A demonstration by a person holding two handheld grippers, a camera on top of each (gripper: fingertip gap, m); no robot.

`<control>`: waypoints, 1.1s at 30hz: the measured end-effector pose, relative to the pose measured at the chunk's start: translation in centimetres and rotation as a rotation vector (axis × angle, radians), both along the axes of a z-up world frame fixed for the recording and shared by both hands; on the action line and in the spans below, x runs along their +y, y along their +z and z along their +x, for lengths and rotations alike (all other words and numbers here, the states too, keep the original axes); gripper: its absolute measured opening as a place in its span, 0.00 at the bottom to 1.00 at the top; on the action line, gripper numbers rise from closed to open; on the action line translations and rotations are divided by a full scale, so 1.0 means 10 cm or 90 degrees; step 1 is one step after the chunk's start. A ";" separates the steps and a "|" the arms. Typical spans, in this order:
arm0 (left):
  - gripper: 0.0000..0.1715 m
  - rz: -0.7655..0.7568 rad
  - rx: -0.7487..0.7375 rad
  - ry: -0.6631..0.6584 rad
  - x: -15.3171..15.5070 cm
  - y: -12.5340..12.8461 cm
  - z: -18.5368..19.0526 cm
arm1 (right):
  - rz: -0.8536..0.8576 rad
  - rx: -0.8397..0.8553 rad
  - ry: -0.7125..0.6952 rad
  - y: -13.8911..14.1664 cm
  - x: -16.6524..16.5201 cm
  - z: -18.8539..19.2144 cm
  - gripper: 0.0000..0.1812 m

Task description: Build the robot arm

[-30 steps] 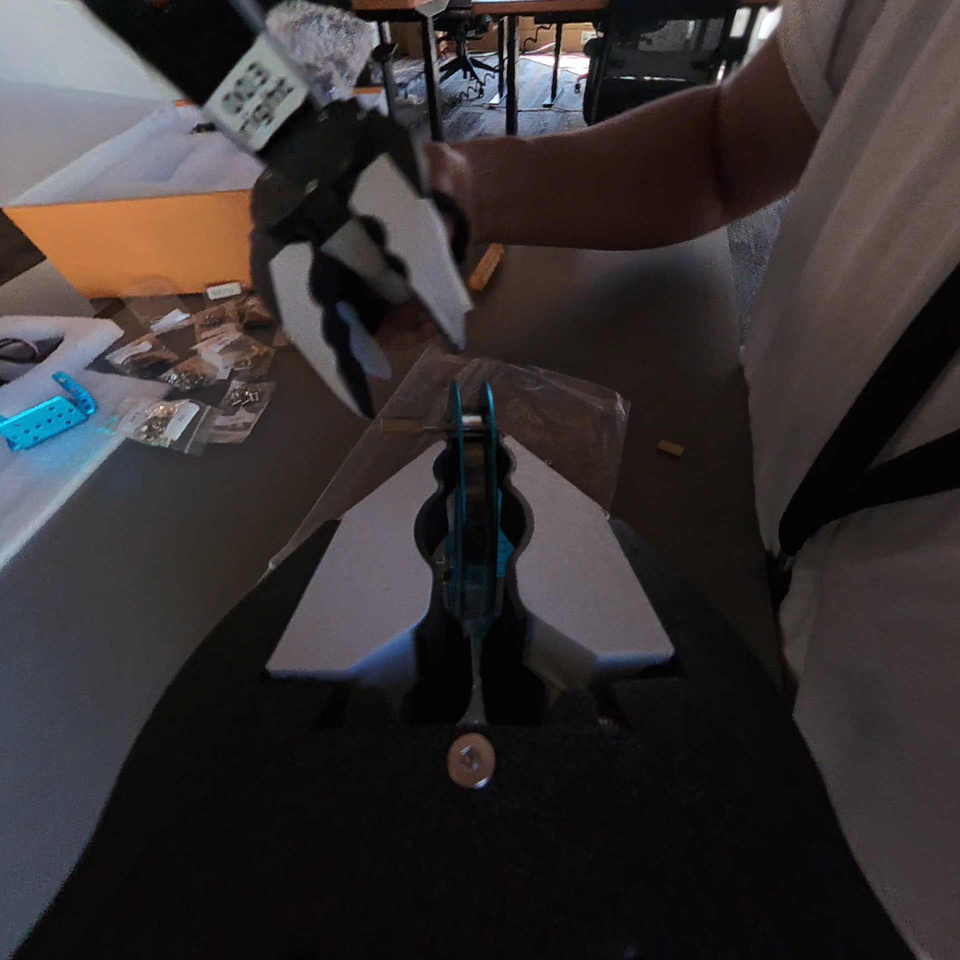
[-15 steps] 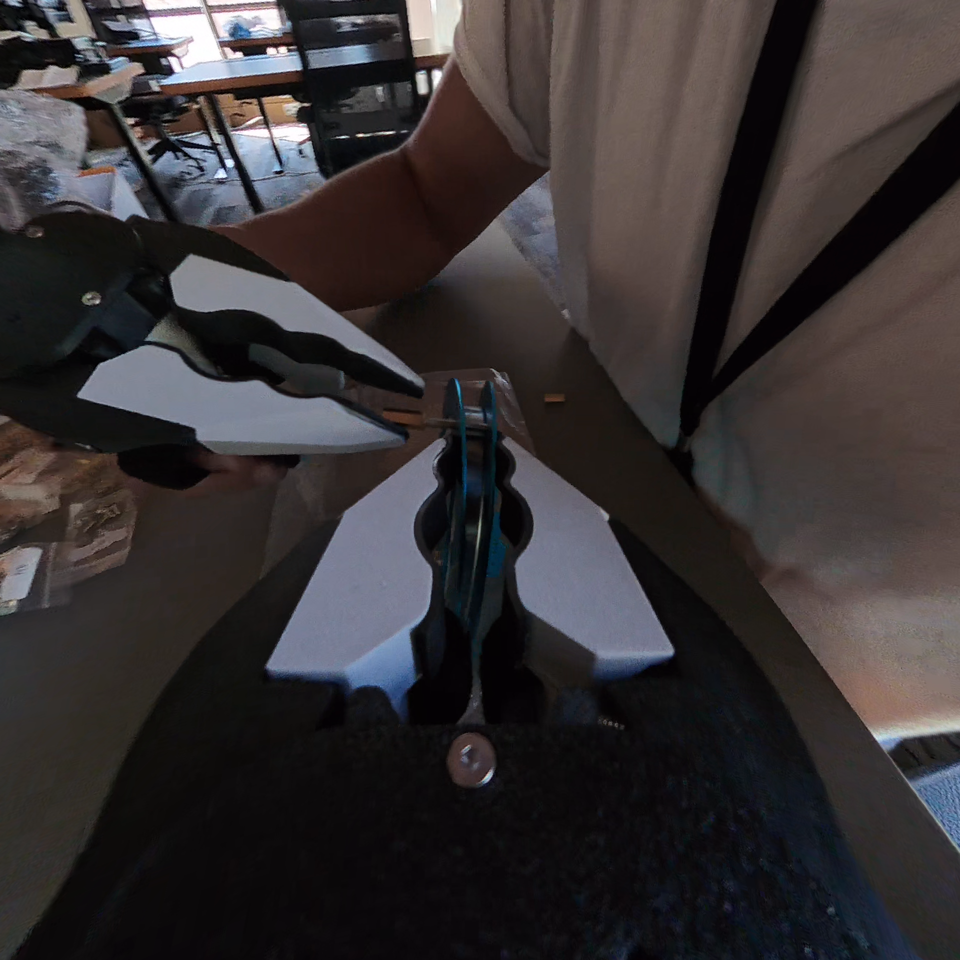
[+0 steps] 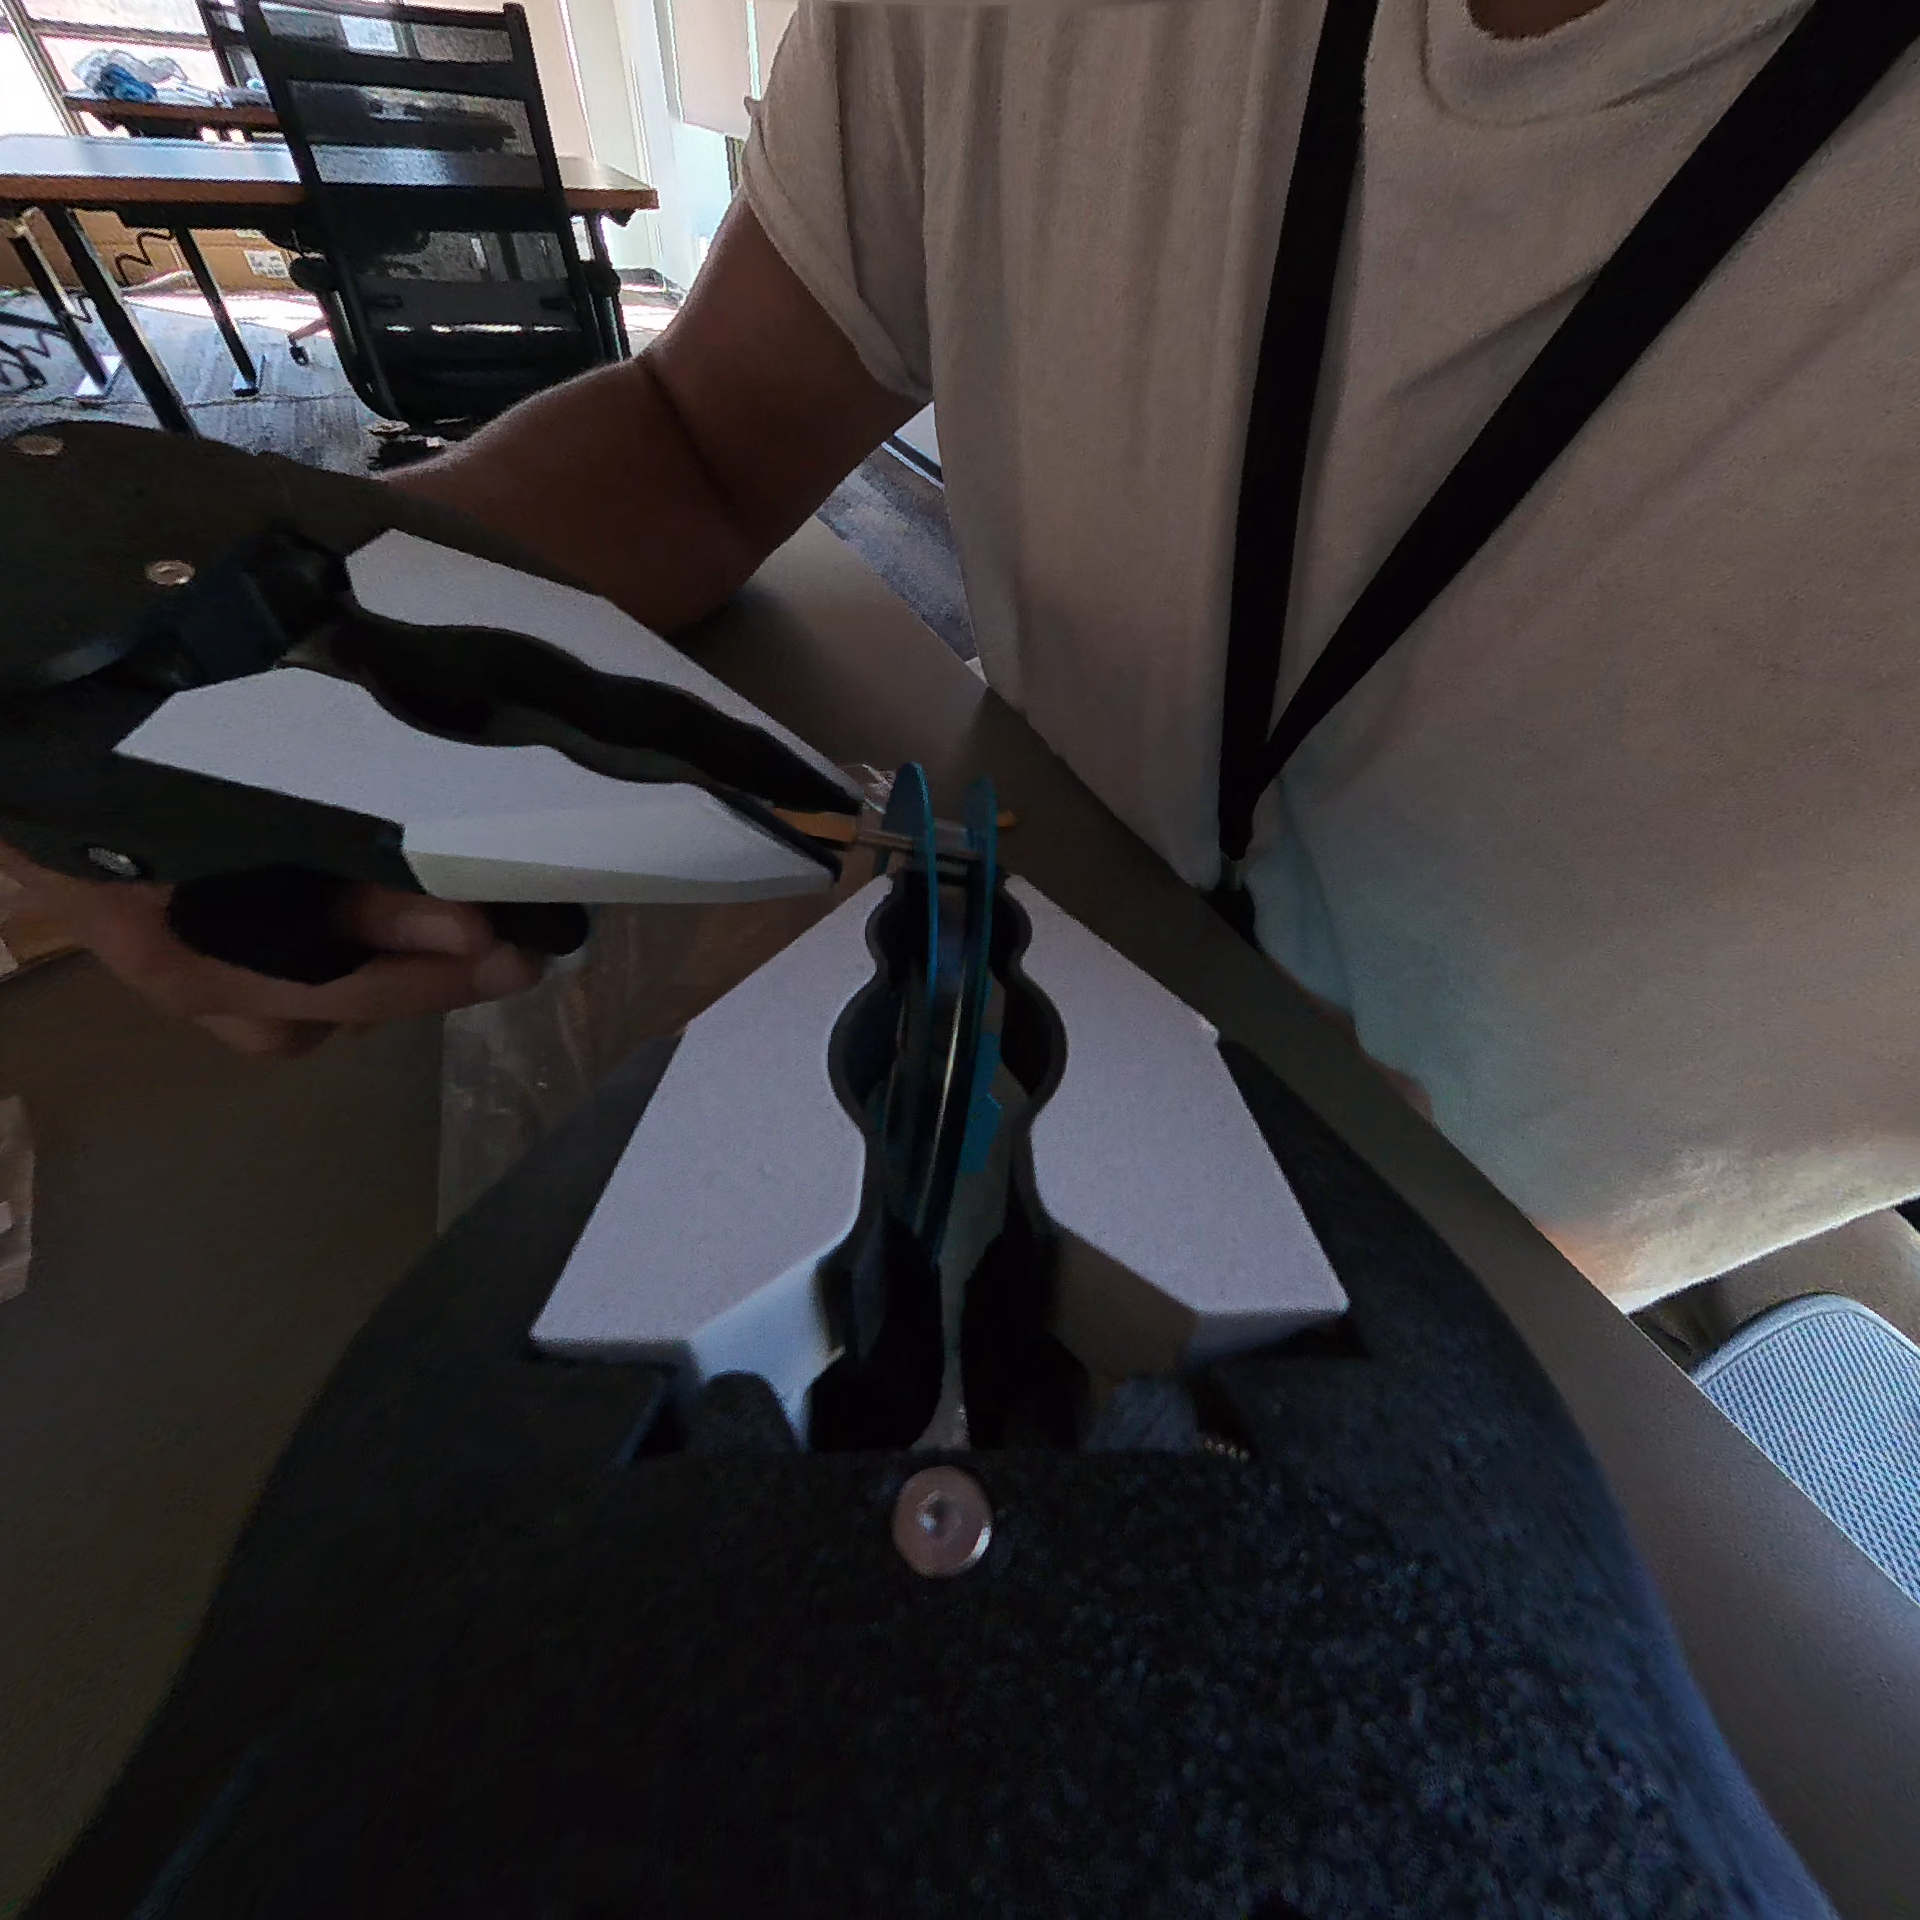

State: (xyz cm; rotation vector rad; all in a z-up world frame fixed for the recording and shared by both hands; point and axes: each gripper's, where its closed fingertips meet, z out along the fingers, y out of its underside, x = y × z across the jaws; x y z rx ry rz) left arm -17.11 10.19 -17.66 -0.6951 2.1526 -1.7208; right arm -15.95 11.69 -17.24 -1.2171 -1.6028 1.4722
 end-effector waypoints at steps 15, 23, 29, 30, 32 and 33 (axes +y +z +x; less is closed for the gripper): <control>0.08 -0.022 0.000 -0.002 -0.03 0.00 -0.05 | -0.526 -0.205 -0.026 0.01 -0.05 -0.03 0.02; 0.14 -0.039 0.026 0.094 0.06 0.01 0.03 | -0.421 -0.146 -0.136 0.03 -0.01 0.03 0.02; 0.17 -0.012 0.033 0.260 0.24 0.12 -0.03 | -0.383 -0.163 -0.172 0.06 -0.06 -0.01 0.02; 0.17 -0.015 0.032 0.312 0.29 0.15 -0.05 | -0.387 -0.162 -0.183 0.06 -0.04 -0.02 0.02; 0.16 -0.036 0.012 0.420 0.35 0.28 -0.10 | -0.389 -0.159 -0.204 0.06 -0.02 -0.02 0.02; 0.16 -0.045 -0.010 0.465 0.32 0.36 -0.14 | -0.389 -0.158 -0.211 0.06 -0.02 -0.02 0.02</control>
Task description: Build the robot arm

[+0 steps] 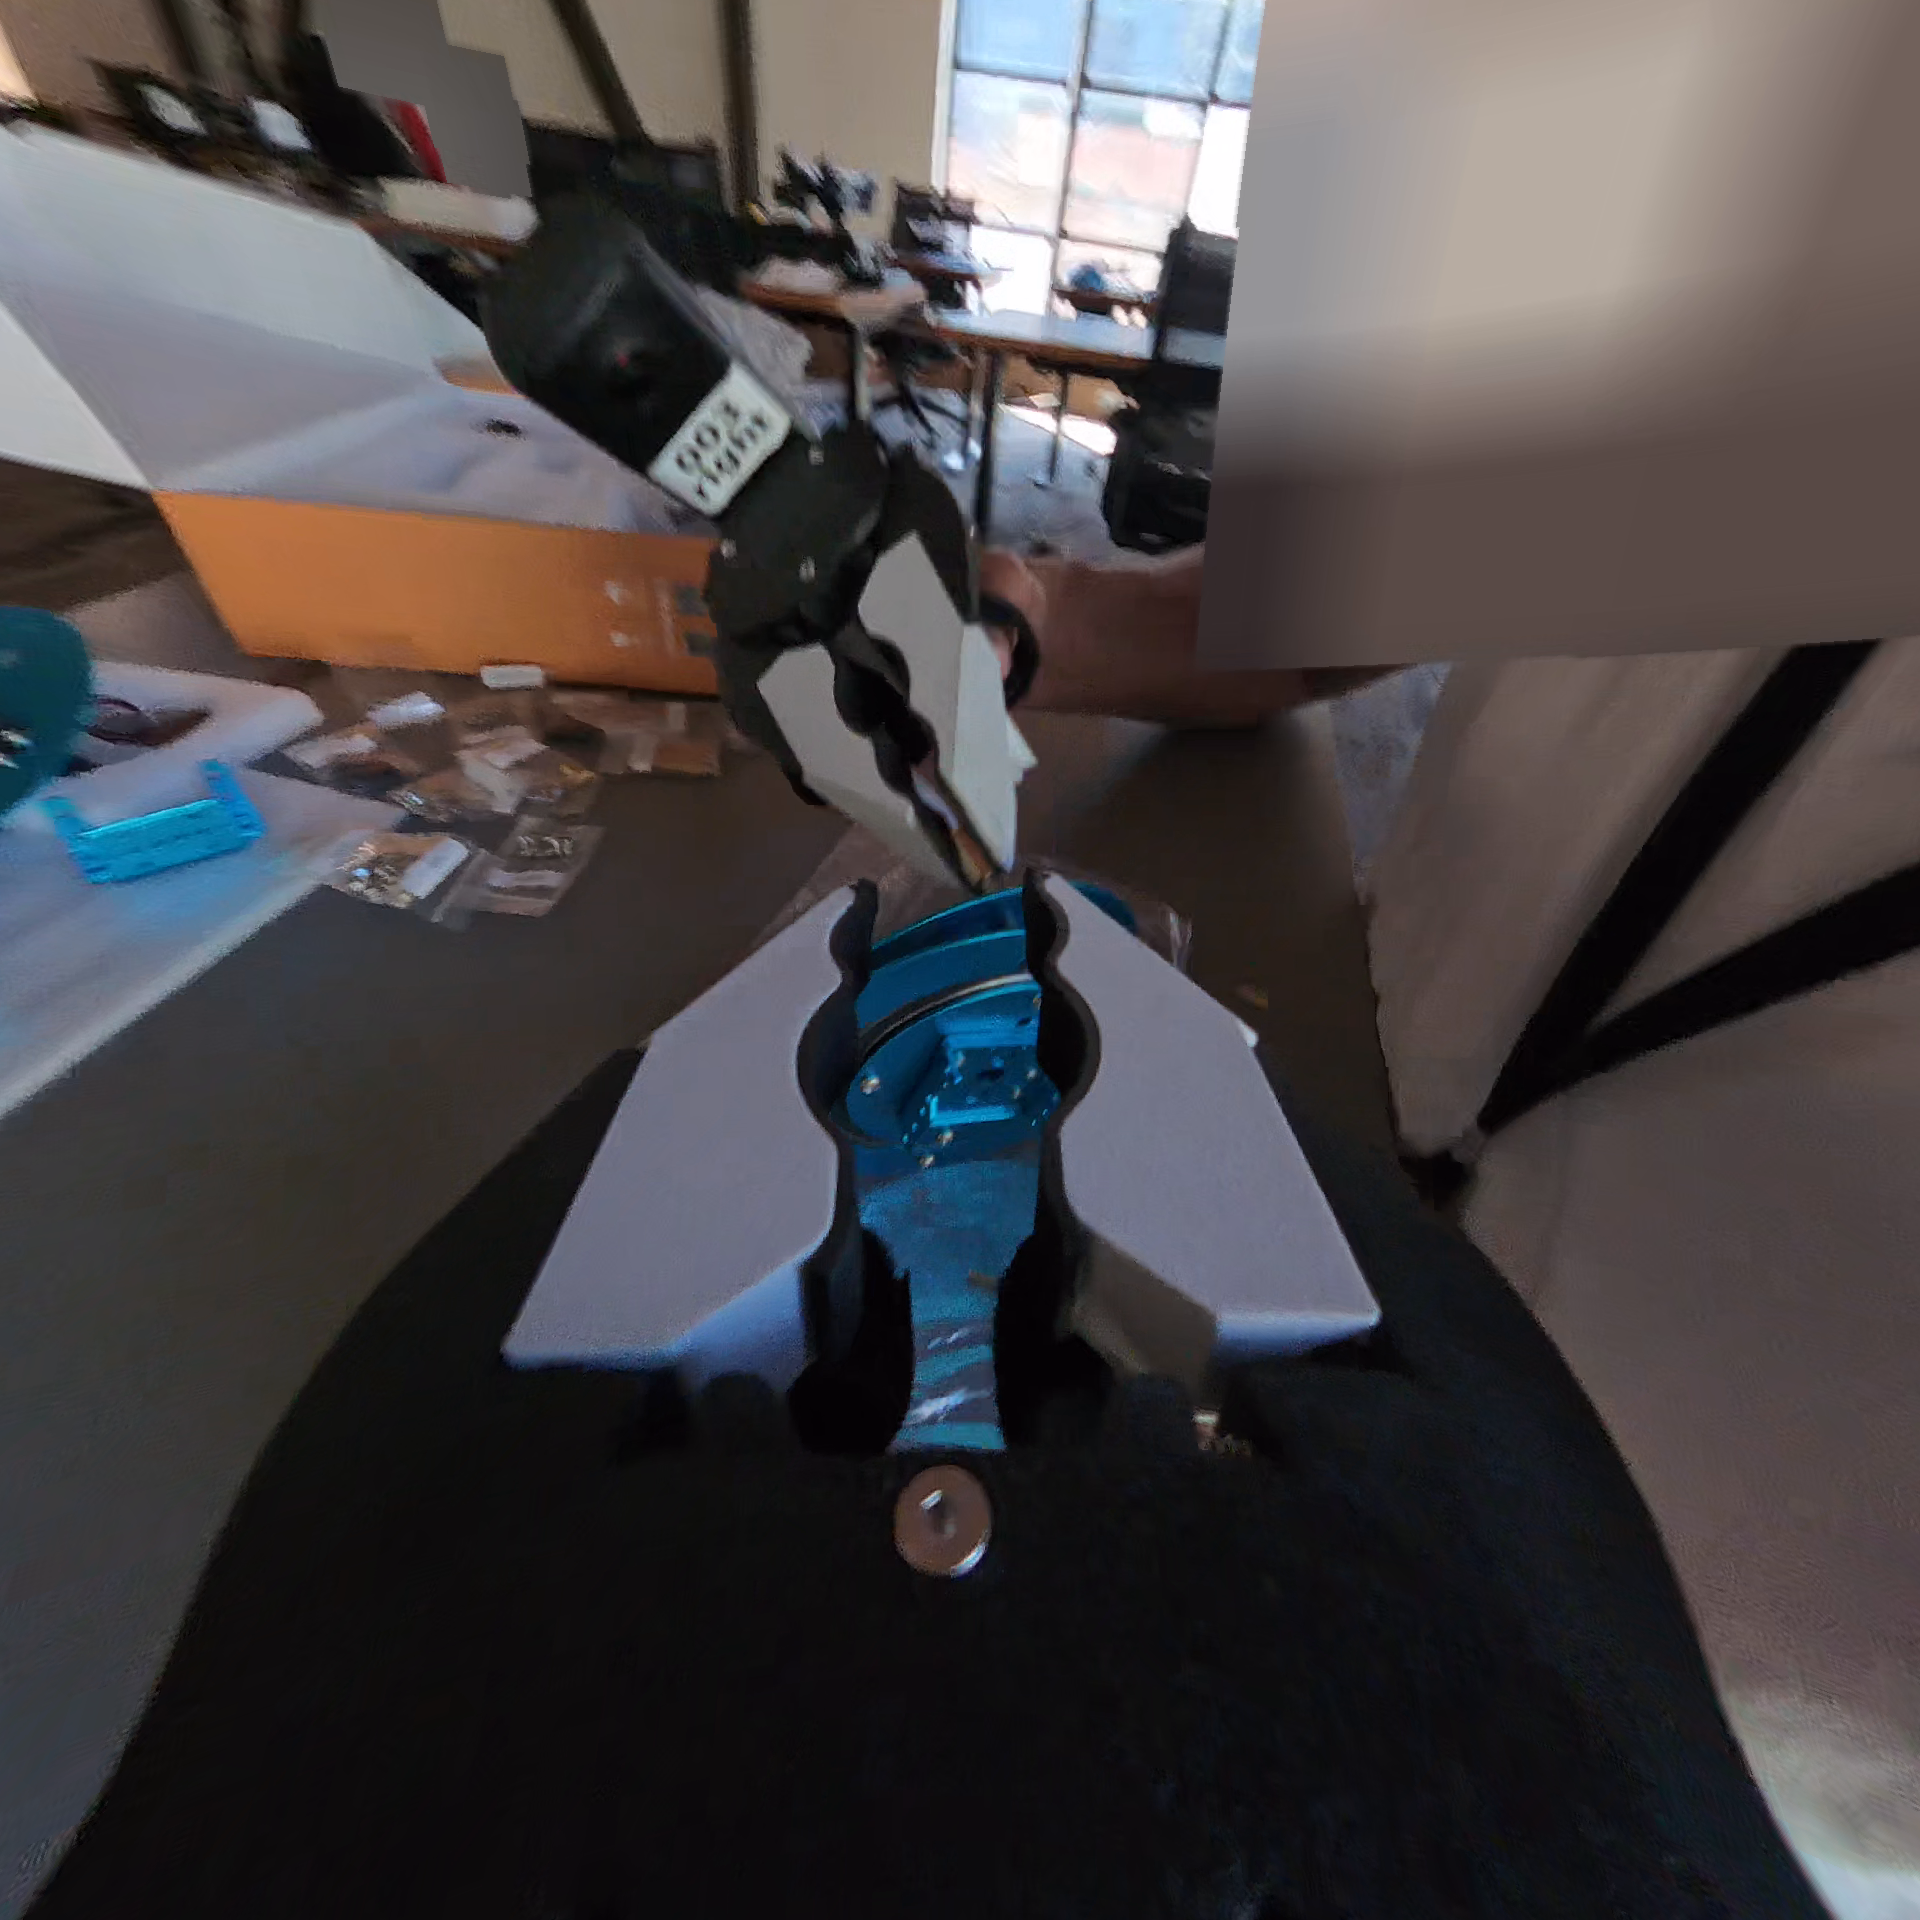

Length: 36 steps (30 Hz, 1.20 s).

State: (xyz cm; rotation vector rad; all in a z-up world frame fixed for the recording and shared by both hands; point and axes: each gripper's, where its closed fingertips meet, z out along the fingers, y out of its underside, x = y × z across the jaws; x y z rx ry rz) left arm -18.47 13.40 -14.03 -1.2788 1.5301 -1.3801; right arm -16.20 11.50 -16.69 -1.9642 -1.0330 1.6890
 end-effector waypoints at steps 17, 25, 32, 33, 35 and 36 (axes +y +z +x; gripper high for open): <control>0.09 0.240 0.277 0.150 -0.28 -0.21 0.03 | 0.043 -0.050 -0.048 0.00 -0.01 -0.08 0.02; 0.10 0.275 0.432 0.071 -0.25 -0.29 0.00 | 0.079 -0.084 -0.066 -0.01 -0.02 -0.13 0.02; 0.08 0.251 0.526 -0.002 -0.21 -0.35 0.03 | 0.063 -0.071 -0.079 -0.03 -0.03 -0.12 0.02; 0.08 0.251 0.537 -0.013 -0.21 -0.36 0.04 | 0.063 -0.067 -0.079 -0.03 -0.03 -0.12 0.02; 0.08 0.259 0.557 -0.029 -0.22 -0.36 0.05 | 0.067 -0.060 -0.084 -0.03 -0.04 -0.10 0.02; 0.08 0.263 0.566 -0.039 -0.23 -0.36 0.05 | 0.070 -0.056 -0.084 -0.03 -0.04 -0.10 0.02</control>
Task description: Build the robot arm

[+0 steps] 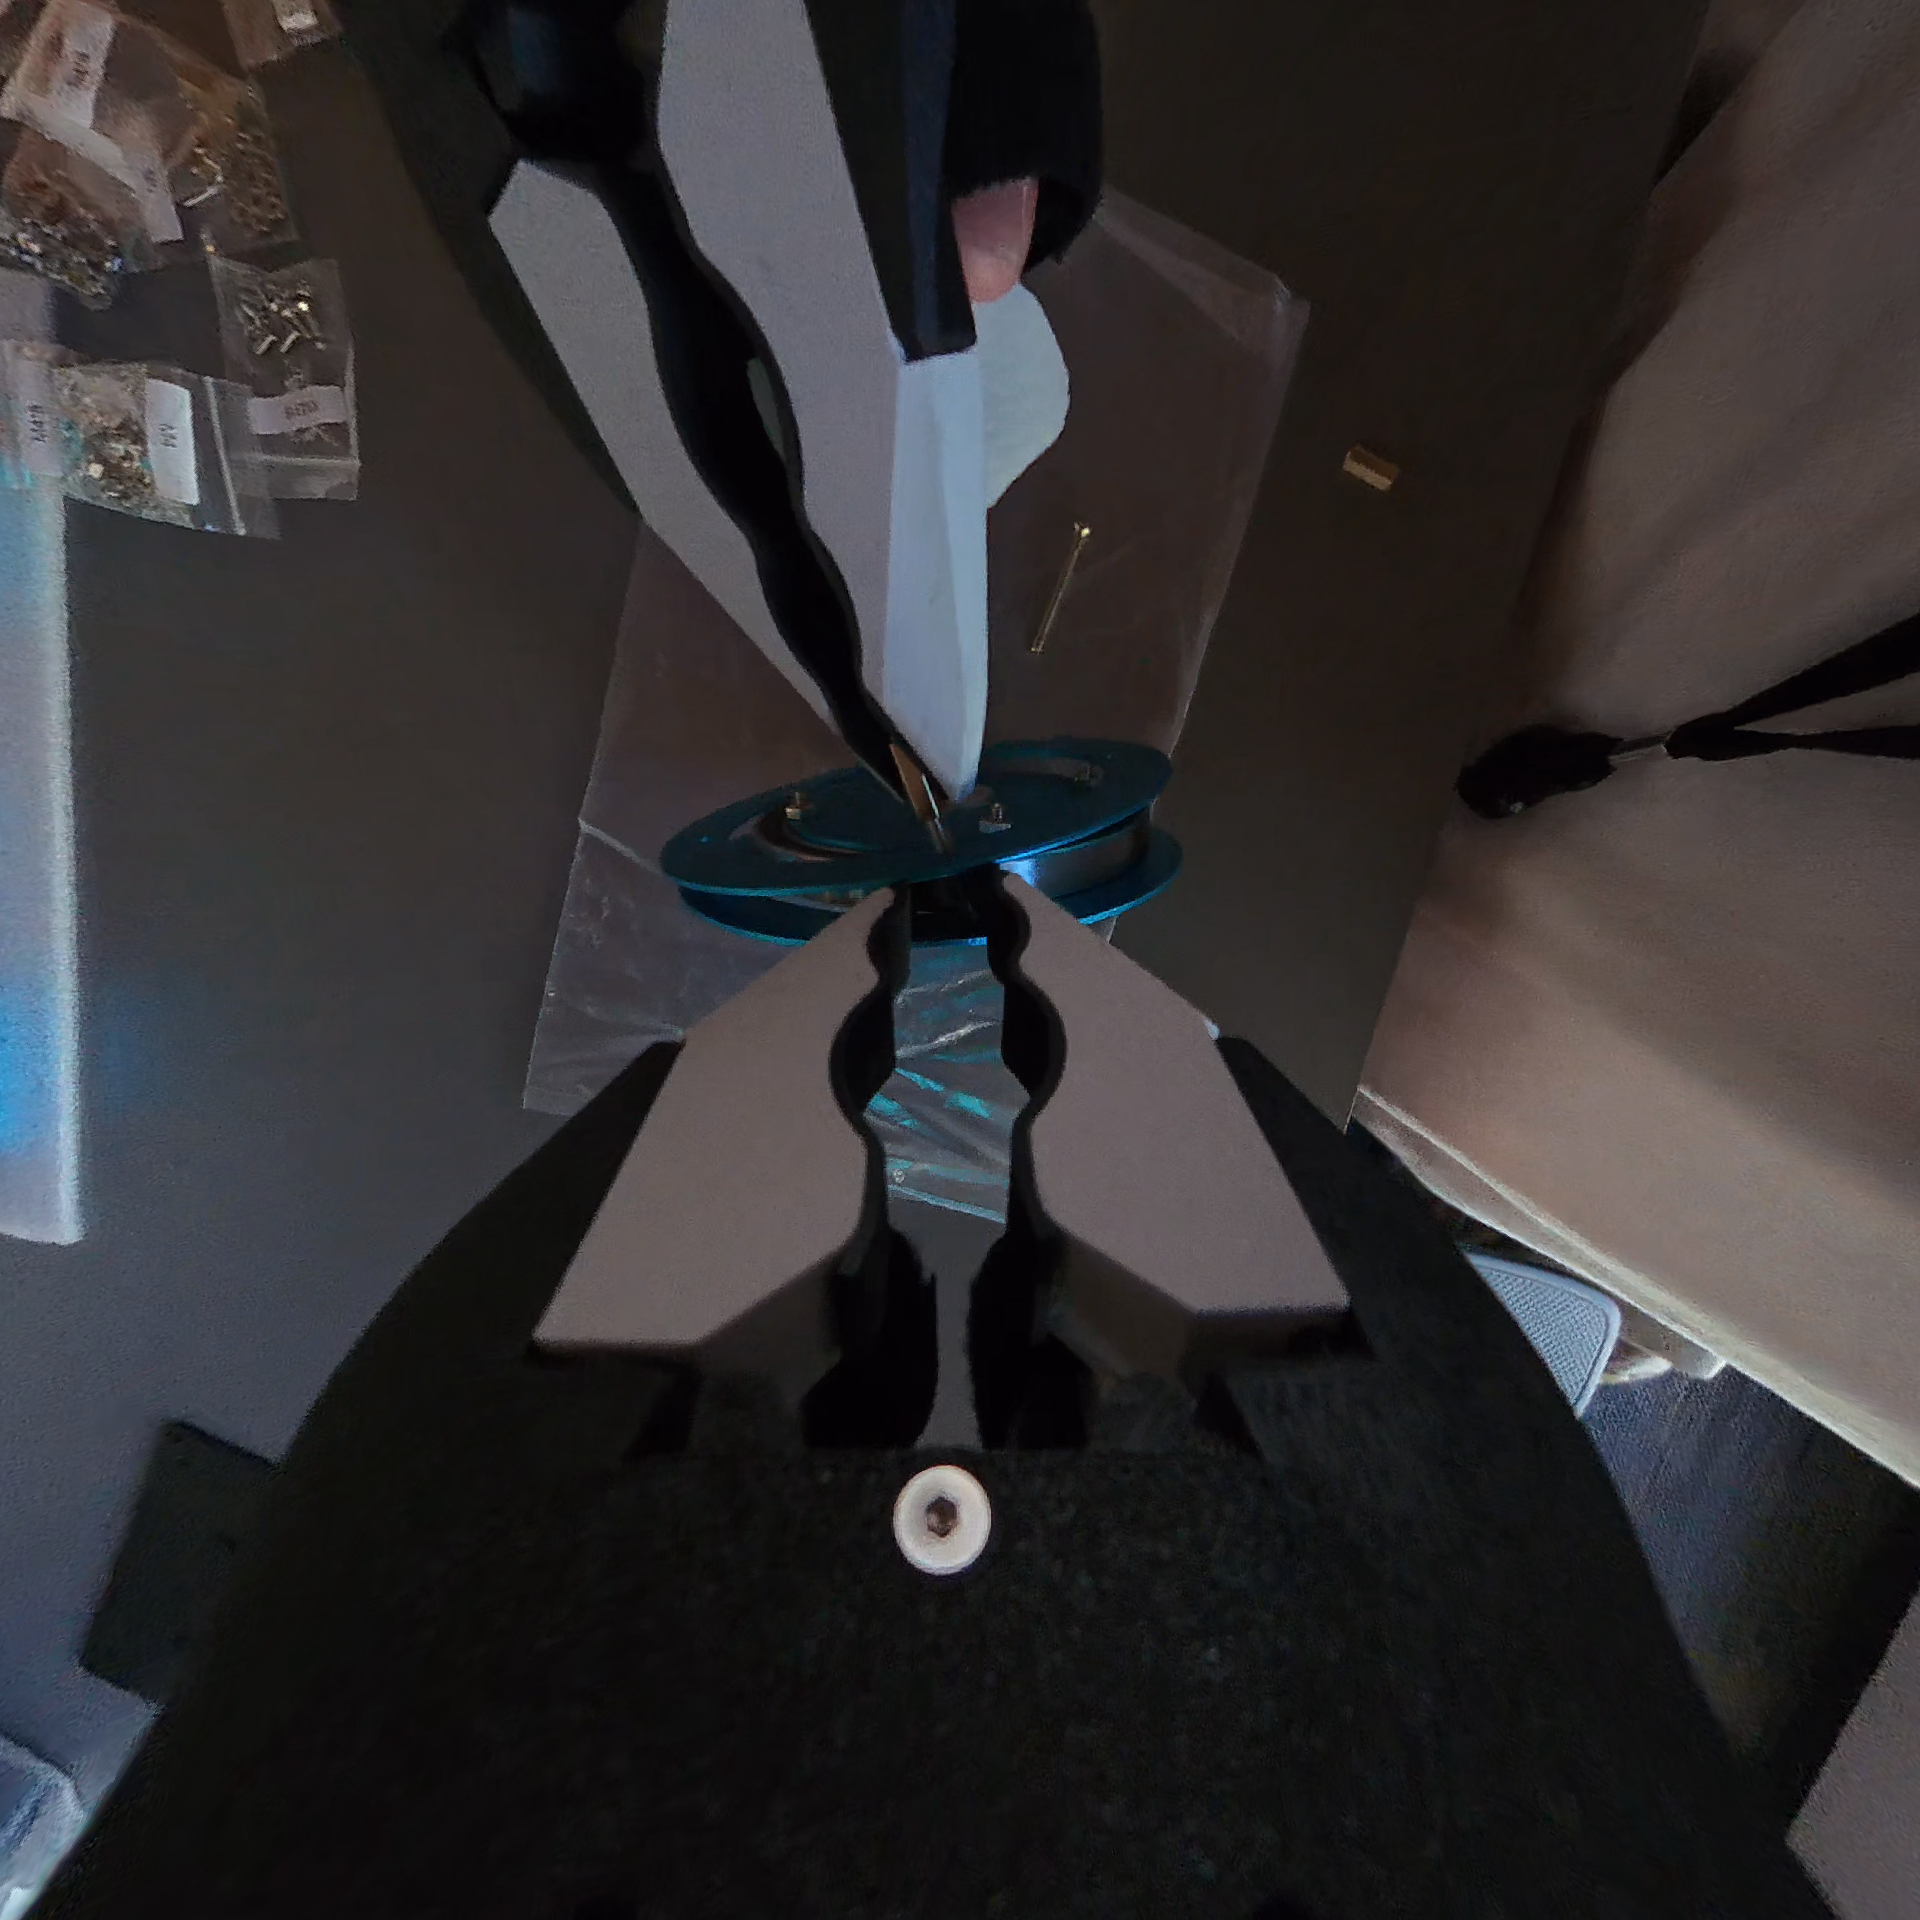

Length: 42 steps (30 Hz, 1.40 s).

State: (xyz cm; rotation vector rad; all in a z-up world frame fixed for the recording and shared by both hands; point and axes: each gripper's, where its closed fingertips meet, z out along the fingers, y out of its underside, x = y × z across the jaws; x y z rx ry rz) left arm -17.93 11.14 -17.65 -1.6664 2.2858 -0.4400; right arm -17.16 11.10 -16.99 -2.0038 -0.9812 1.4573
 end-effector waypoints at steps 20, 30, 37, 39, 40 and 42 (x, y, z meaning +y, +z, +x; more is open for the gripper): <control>0.01 -0.116 -0.027 -0.074 -0.05 0.01 0.29 | 0.681 -0.068 -0.076 0.00 0.05 0.27 0.11; 0.01 -0.155 -0.023 -0.115 -0.10 0.01 0.26 | 1.076 -0.342 0.038 -0.01 0.00 0.27 0.14; 0.01 -0.157 -0.026 -0.117 -0.09 0.01 0.28 | 1.134 -0.380 0.041 0.00 0.00 0.25 0.03; 0.01 -0.150 -0.029 -0.113 -0.07 0.01 0.29 | 1.111 -0.384 0.033 0.00 0.03 0.26 0.02; 0.01 -0.150 -0.029 -0.112 -0.06 0.02 0.29 | 1.089 -0.380 0.029 0.00 0.04 0.27 0.03; 0.01 -0.151 -0.029 -0.113 -0.07 0.01 0.29 | 1.036 -0.357 0.029 -0.01 0.03 0.26 0.03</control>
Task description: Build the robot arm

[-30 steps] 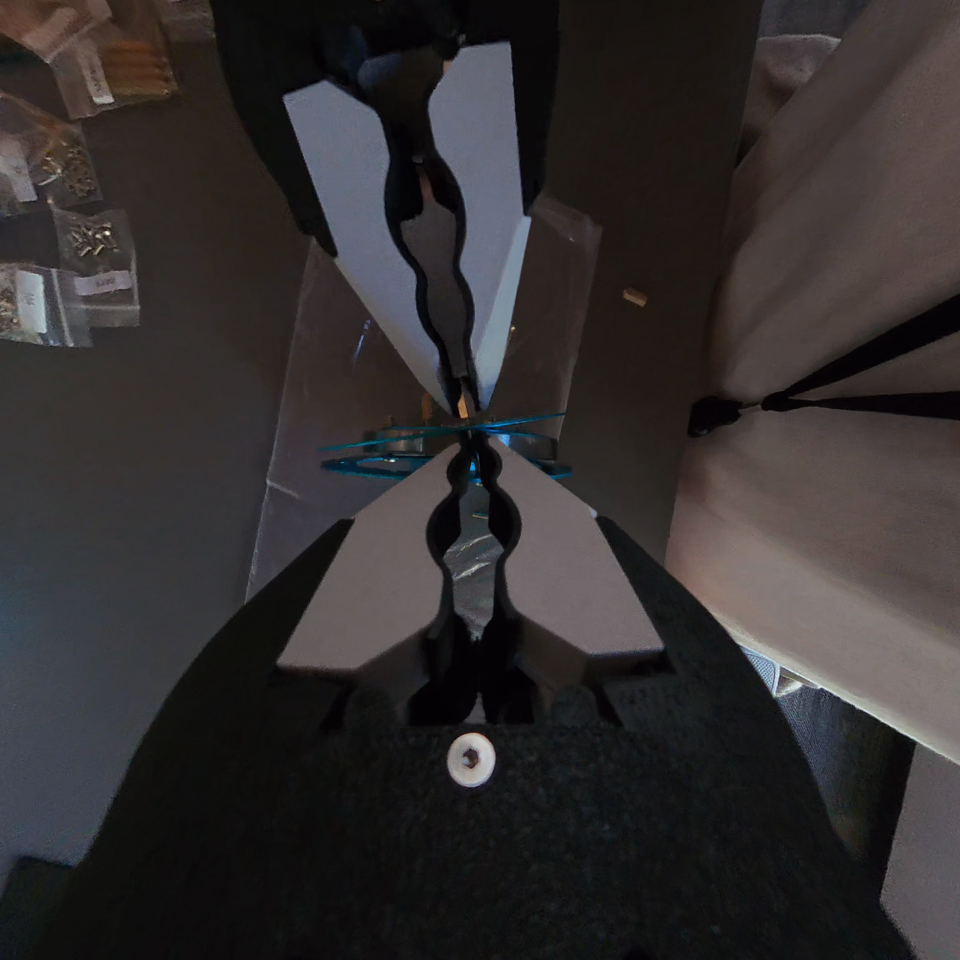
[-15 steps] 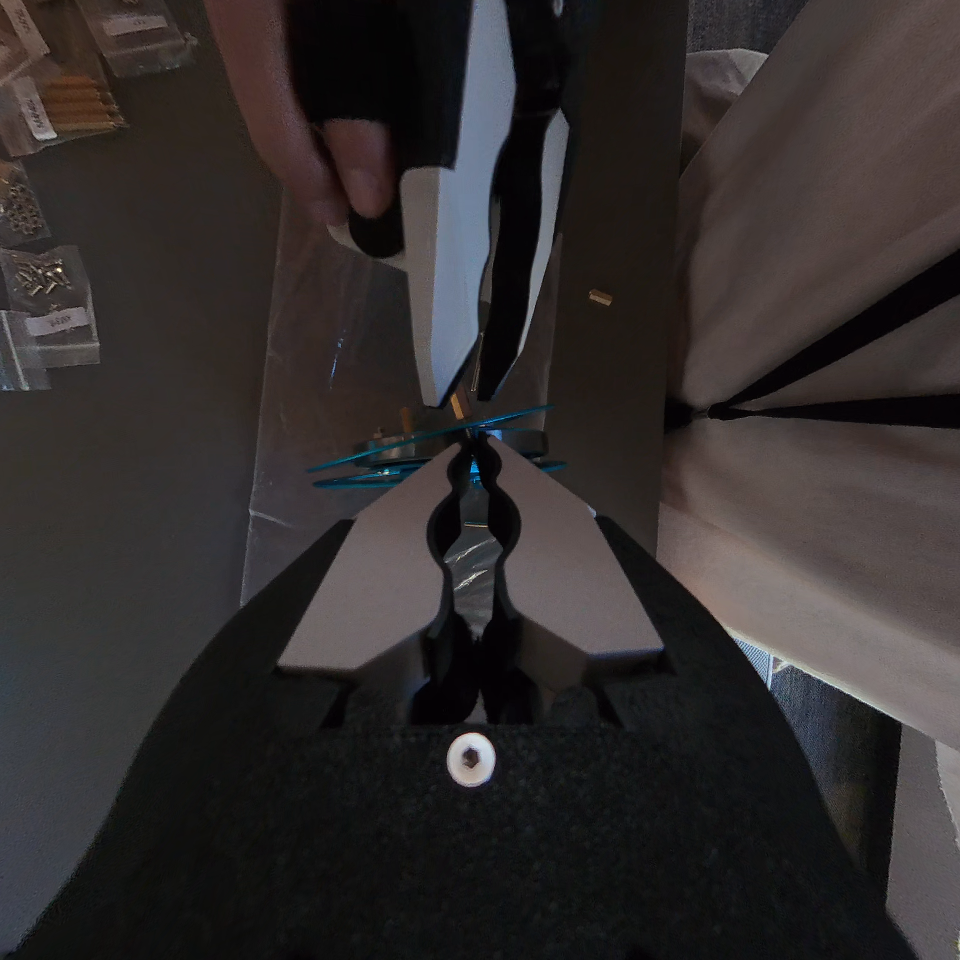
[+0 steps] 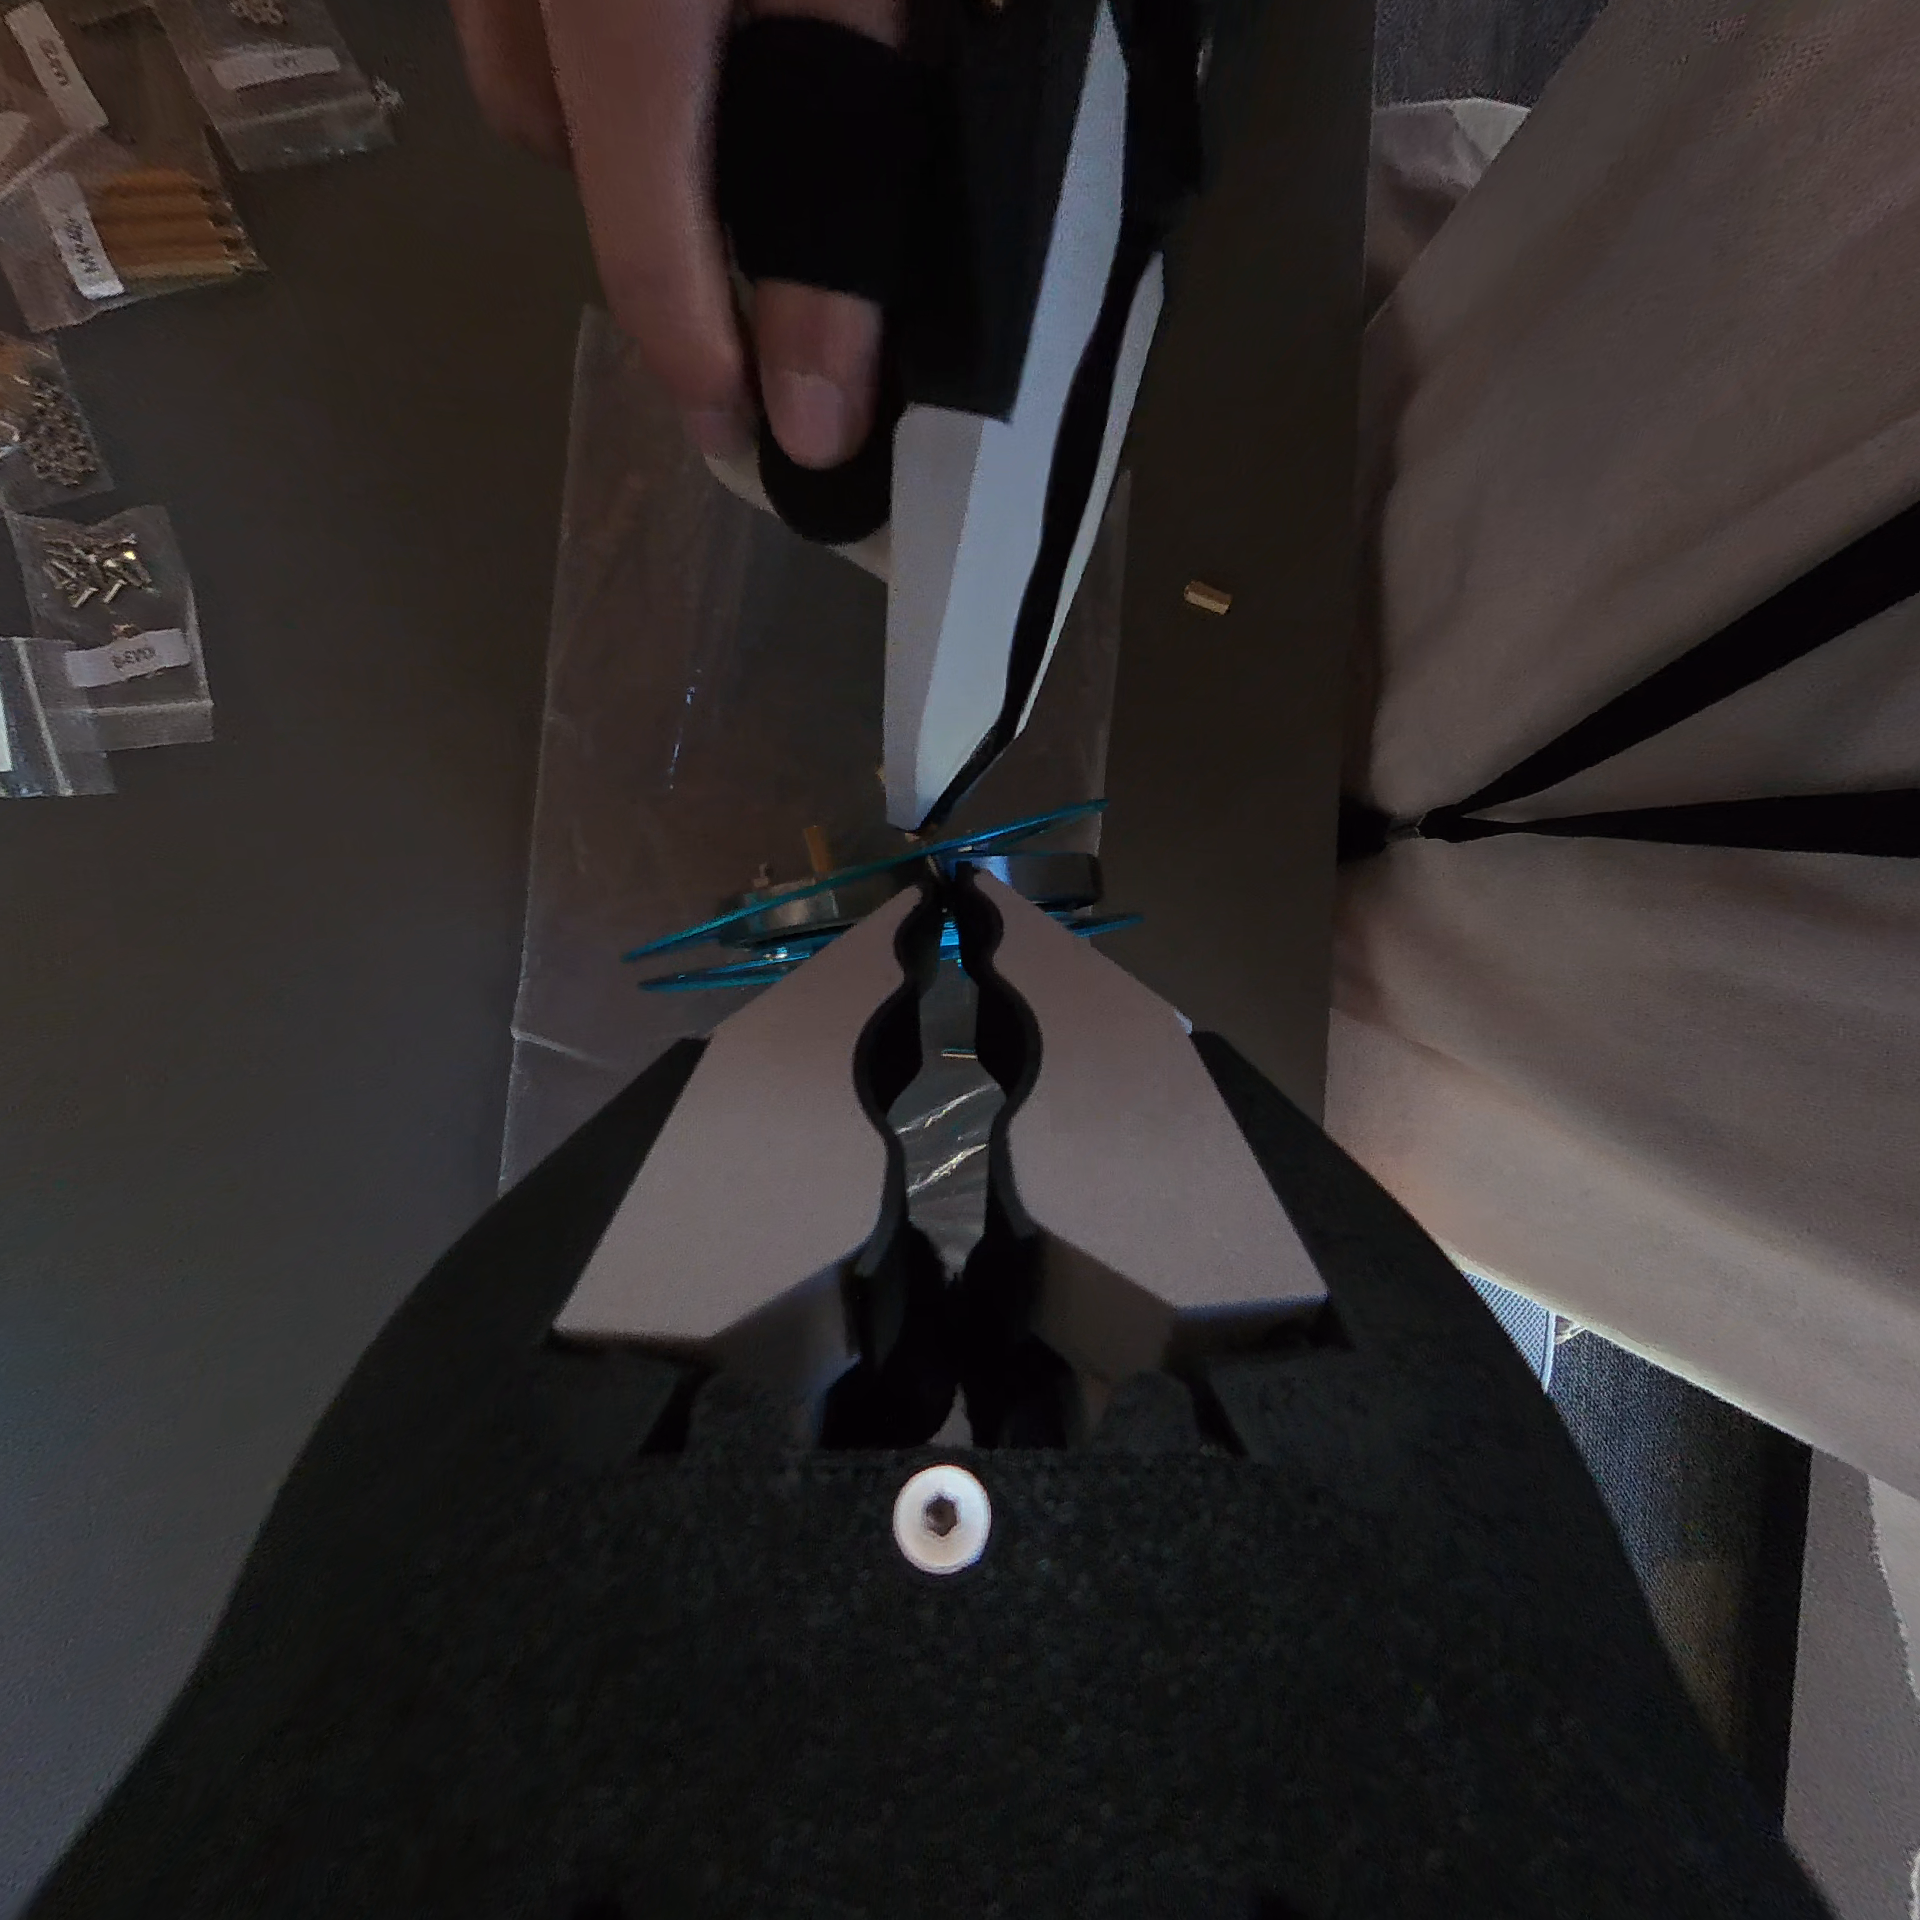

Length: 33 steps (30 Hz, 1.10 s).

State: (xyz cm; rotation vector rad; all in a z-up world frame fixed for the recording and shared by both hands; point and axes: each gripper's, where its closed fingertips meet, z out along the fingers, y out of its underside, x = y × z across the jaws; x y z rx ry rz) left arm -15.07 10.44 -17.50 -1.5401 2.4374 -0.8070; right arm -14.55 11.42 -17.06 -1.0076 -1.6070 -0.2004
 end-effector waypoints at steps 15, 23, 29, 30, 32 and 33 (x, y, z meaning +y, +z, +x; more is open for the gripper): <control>0.01 -0.005 0.006 0.003 -0.05 0.00 -0.01 | -0.061 0.000 -0.037 -0.05 0.02 0.03 0.03; 0.01 -0.006 0.007 -0.002 -0.09 0.00 -0.03 | -0.683 0.193 -0.002 -0.09 -0.11 -0.02 0.02; 0.01 -0.008 0.005 -0.003 -0.12 -0.01 -0.03 | -1.202 0.341 0.012 -0.06 -0.20 -0.04 0.02; 0.01 -0.005 0.004 -0.003 -0.12 0.00 -0.02 | -1.285 0.370 0.006 -0.05 -0.20 -0.04 0.02; 0.01 -0.011 0.005 -0.005 -0.14 -0.01 -0.02 | -1.408 0.407 0.012 -0.04 -0.21 -0.04 0.03; 0.01 -0.013 0.006 -0.006 -0.14 -0.01 -0.02 | -1.418 0.415 0.024 -0.04 -0.22 -0.05 0.03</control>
